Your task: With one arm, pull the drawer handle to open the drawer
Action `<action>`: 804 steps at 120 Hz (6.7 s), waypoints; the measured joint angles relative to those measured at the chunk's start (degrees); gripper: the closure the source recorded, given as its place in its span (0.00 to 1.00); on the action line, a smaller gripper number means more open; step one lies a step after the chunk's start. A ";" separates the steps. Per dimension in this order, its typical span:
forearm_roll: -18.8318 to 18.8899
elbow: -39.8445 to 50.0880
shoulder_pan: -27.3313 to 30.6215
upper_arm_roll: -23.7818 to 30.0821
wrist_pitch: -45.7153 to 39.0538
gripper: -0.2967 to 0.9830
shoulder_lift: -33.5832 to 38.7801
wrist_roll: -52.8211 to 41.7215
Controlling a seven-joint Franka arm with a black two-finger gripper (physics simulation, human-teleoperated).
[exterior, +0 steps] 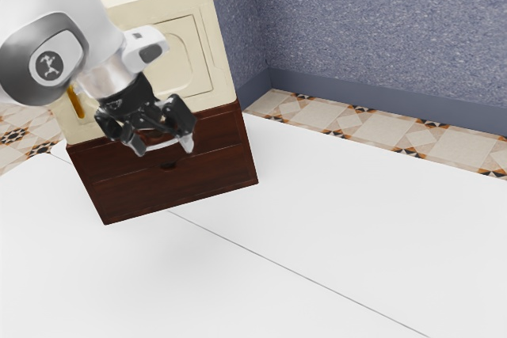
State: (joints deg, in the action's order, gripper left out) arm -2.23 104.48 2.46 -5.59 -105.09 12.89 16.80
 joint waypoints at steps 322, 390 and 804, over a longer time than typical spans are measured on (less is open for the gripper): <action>27.05 -0.47 3.59 2.04 -12.11 0.23 -11.51 -30.18; 26.90 1.90 3.88 1.98 -14.61 0.23 -11.19 -33.61; 26.30 19.17 2.56 3.42 -20.65 0.63 3.33 -30.98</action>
State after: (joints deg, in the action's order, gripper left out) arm 24.07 123.65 5.03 -2.17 -125.74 16.22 -14.18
